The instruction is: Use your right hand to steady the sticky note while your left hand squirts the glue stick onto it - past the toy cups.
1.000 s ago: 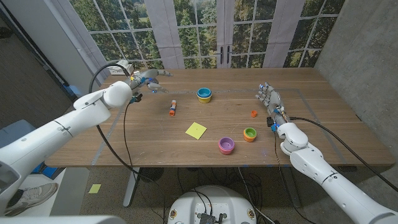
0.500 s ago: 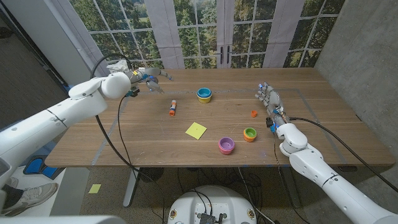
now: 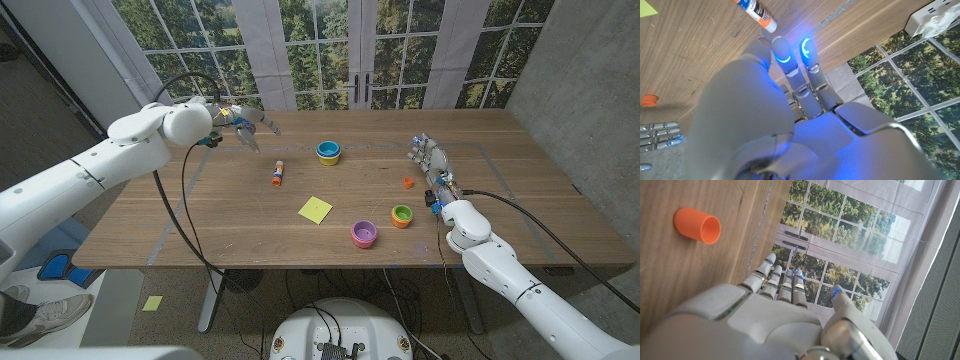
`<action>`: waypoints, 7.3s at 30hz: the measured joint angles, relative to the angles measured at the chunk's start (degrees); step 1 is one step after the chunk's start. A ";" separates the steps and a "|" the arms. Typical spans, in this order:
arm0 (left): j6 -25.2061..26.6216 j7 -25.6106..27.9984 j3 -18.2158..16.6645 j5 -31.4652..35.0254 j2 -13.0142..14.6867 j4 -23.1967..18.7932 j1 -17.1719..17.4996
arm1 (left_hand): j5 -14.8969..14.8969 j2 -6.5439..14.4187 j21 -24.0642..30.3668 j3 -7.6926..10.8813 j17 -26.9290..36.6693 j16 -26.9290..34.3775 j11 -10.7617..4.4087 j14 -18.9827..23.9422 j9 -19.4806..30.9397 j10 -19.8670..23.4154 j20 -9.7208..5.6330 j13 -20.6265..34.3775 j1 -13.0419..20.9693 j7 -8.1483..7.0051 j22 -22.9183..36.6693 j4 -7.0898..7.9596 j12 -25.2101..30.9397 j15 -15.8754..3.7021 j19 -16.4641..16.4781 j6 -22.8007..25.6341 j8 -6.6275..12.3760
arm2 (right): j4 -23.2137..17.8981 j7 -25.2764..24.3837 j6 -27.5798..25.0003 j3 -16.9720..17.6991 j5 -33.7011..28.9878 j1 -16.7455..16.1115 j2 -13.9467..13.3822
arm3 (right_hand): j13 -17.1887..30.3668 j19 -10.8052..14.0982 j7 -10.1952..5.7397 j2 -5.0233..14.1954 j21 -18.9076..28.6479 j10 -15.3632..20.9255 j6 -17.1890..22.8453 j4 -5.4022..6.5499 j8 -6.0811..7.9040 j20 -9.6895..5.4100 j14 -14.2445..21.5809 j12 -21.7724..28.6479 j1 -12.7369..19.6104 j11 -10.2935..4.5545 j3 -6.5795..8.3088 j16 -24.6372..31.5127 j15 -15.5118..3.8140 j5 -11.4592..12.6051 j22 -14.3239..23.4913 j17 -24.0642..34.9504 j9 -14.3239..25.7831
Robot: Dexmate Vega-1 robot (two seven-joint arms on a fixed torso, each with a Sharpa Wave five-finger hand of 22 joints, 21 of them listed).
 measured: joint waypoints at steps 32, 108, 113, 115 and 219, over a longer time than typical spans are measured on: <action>-10.26 -4.03 2.92 11.22 -3.70 6.58 -2.91 | 0.00 -0.77 2.04 -1.51 -0.54 3.38 0.22 -0.56 0.27 15.16 0.19 0.55 0.74 2.07 -3.72 0.71 2.98 -0.26 -0.60 8.20 1.87 | -0.73 -2.02 0.61 -0.58 -2.38 0.11 1.33 | 0.01 -0.22 -0.23 -0.22 -0.84 0.41 0.22 -0.07 0.00 0.21 0.31 0.00 -0.85 0.41 -0.57 -0.41 0.10 0.00 0.00 -0.26 0.01; -30.43 12.72 12.99 20.93 -11.15 29.47 -8.62 | 0.00 2.20 1.07 -1.17 -3.45 1.45 0.30 -6.76 0.53 15.05 0.74 1.88 -1.29 1.69 -13.31 0.88 1.39 2.65 -5.17 11.10 0.89 | -0.40 -7.01 -3.49 -2.79 -9.54 3.79 2.22 | 0.02 -0.21 -0.52 0.15 -1.49 0.10 0.52 -1.09 0.00 0.20 0.50 -0.45 -1.21 0.70 -2.06 -0.67 0.31 0.00 0.00 -1.36 0.15; -30.42 14.43 13.59 21.78 -11.40 30.17 -8.65 | 0.00 2.57 1.07 -0.68 -3.98 -0.08 0.41 -6.75 0.51 16.60 0.63 2.26 -1.66 2.19 -14.21 0.72 1.39 2.65 -5.32 12.41 1.33 | -0.46 -7.19 -3.97 -2.94 -10.04 4.03 2.01 | 0.02 -0.21 -0.52 0.14 -1.91 0.10 0.52 -1.09 0.00 0.20 0.72 -0.45 -1.22 0.70 -2.06 -0.67 0.09 0.00 0.00 -1.40 0.15; -30.40 15.42 14.04 22.58 -11.50 30.50 -8.57 | 0.00 3.03 1.08 -0.02 -4.95 -2.45 0.62 -7.96 0.52 16.80 0.73 2.59 -2.13 2.35 -14.80 0.69 1.60 2.81 -6.01 12.63 1.34 | -0.47 -7.37 -4.31 -3.05 -10.41 4.26 1.90 | 0.02 -0.21 -0.52 0.14 -1.91 0.33 0.52 -1.21 0.00 0.21 0.72 -0.44 -1.23 0.47 -2.18 -0.67 0.09 0.00 0.00 -1.59 0.15; -17.24 25.75 3.81 7.70 -10.80 19.95 2.38 | 3.17 -0.73 6.67 9.02 -13.26 -40.28 5.83 -1.59 0.79 35.75 -0.19 1.29 5.72 10.90 -16.53 -0.93 8.28 5.11 1.08 37.09 2.21 | -7.27 -10.11 -11.30 -3.67 -18.51 3.43 -2.05 | 0.03 0.62 -1.25 0.92 -3.02 2.16 1.87 -4.29 0.00 0.19 2.04 -0.21 0.05 0.30 -0.93 -0.68 0.01 0.02 0.00 -3.17 0.12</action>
